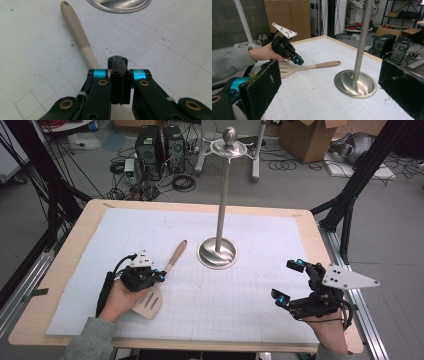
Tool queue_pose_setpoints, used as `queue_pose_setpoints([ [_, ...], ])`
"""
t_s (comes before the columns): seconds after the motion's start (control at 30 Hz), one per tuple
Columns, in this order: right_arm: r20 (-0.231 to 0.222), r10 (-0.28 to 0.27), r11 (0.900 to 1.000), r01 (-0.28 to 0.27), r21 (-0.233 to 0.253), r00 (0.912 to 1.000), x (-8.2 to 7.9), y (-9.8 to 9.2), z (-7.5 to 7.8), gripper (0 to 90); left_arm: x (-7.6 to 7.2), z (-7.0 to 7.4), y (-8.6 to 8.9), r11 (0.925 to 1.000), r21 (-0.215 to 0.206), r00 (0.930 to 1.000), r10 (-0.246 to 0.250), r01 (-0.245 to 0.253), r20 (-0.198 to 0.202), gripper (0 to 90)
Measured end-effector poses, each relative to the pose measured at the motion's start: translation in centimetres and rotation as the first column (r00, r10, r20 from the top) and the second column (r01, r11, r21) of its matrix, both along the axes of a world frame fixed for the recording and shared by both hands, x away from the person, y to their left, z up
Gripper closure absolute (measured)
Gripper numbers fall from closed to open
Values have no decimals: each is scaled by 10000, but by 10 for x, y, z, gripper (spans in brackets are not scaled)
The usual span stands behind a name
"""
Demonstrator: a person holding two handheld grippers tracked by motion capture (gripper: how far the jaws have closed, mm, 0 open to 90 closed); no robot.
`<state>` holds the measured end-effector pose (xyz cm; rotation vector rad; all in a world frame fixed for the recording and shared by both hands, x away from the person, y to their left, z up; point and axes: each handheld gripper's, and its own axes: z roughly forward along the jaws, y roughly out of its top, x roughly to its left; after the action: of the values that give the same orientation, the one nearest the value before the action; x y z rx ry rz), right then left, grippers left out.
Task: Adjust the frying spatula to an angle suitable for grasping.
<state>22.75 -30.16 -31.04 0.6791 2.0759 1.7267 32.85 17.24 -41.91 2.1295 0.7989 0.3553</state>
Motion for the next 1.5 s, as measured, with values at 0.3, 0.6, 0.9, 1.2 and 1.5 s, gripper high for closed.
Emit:
queue_pose_setpoints([
  [0.3,-73,11,10000,-11,-18,10000,-1,0,-1,32,4,-4,-1,10000,30,9997,-53,54,-239,897],
  [0.6,-71,-12,10000,12,-13,10000,-2,-1,0,32,8,-6,-4,9997,210,9991,-103,111,-415,897],
  [0.9,-10,-28,10000,28,0,10000,-3,-2,-1,32,9,-9,-5,9986,492,9980,-159,190,-613,897],
  [1.2,-53,15,10000,-16,-21,10000,-2,-1,-2,41,12,-9,-11,9929,1140,9971,-267,347,-716,897],
  [1.5,5,-24,10000,24,17,10000,-4,-4,-2,40,14,-9,-11,9908,1286,9957,-322,433,-871,897],
])
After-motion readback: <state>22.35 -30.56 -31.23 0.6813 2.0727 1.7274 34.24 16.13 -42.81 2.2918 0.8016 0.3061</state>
